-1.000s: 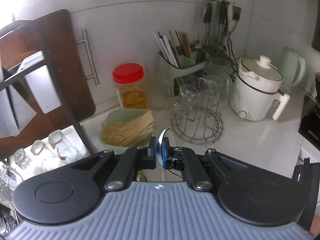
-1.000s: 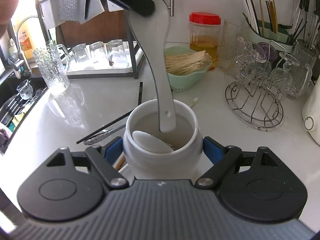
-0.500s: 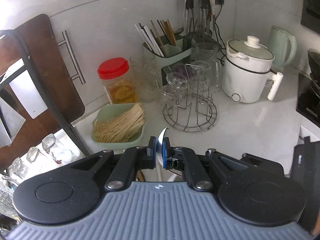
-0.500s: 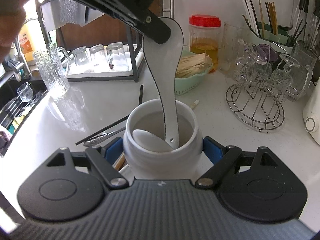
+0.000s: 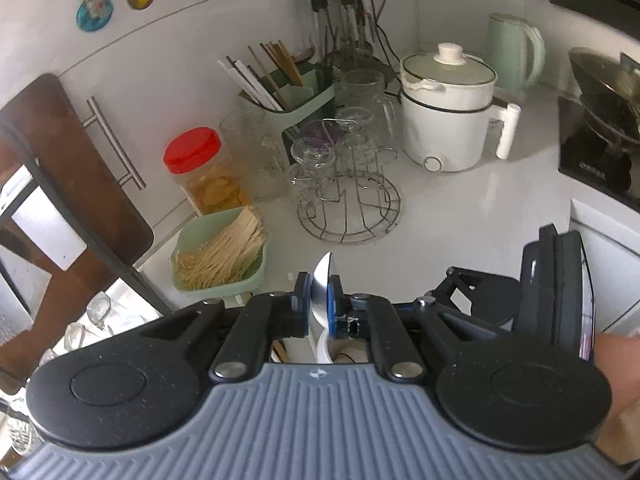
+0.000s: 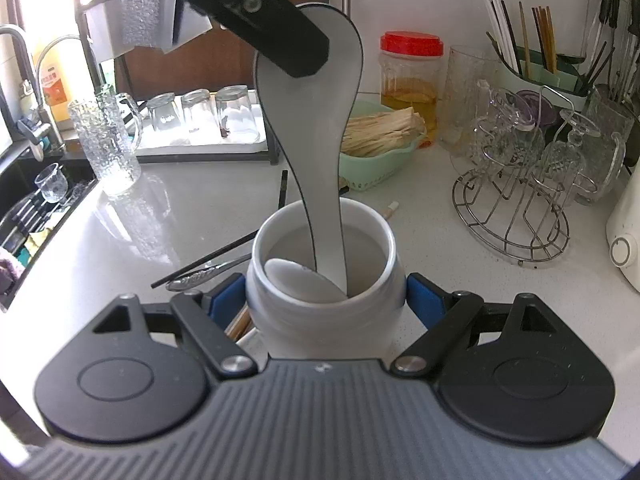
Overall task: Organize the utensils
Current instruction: 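Lower the long-handled spoon into the mug held by the right tool, then open the left tool and withdraw it from the mug, then move the left tool to the utensil pile and grasp a metal fork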
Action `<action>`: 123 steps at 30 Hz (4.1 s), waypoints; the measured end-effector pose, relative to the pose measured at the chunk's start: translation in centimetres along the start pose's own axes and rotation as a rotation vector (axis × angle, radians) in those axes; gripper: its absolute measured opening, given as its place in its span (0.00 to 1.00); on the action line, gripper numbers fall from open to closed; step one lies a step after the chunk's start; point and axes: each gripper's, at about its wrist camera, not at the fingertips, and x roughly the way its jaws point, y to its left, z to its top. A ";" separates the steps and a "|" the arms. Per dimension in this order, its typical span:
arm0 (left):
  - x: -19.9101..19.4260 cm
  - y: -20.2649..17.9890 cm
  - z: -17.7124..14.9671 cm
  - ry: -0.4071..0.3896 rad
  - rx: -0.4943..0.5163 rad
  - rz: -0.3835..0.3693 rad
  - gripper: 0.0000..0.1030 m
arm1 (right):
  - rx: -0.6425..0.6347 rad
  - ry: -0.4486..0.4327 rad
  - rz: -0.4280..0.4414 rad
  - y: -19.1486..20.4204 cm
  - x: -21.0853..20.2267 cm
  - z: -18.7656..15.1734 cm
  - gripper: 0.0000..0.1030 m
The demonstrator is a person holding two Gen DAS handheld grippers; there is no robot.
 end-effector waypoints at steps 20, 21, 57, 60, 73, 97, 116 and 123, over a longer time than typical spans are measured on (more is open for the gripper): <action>2.0 -0.4 0.2 -0.068 0.010 0.069 0.06 | -0.002 -0.003 -0.001 0.0 0.0 0.0 0.86; 2.1 -0.5 0.1 -0.070 0.008 0.070 0.06 | -0.003 -0.003 -0.001 0.0 0.0 0.0 0.86; 8.1 -0.2 0.8 0.372 0.065 -0.261 0.14 | -0.031 -0.022 0.020 0.1 -0.1 -0.3 0.86; 8.7 -0.1 0.7 0.383 0.055 -0.266 0.14 | -0.035 -0.023 0.024 0.0 -0.1 -0.3 0.86; 7.5 1.8 0.7 0.313 -0.093 -0.244 0.18 | -0.038 -0.026 0.029 0.0 -0.1 -0.3 0.86; -2.9 6.6 -5.6 0.010 -0.610 0.080 0.24 | -0.054 -0.018 0.039 0.1 -0.2 -0.2 0.86; -2.8 2.5 -18.3 0.152 -1.127 0.355 0.31 | -0.157 0.011 0.160 -1.9 -0.5 -0.2 0.86; -0.9 1.2 -20.8 0.214 -1.213 0.351 0.31 | -0.177 0.019 0.186 -2.3 -0.6 -0.2 0.86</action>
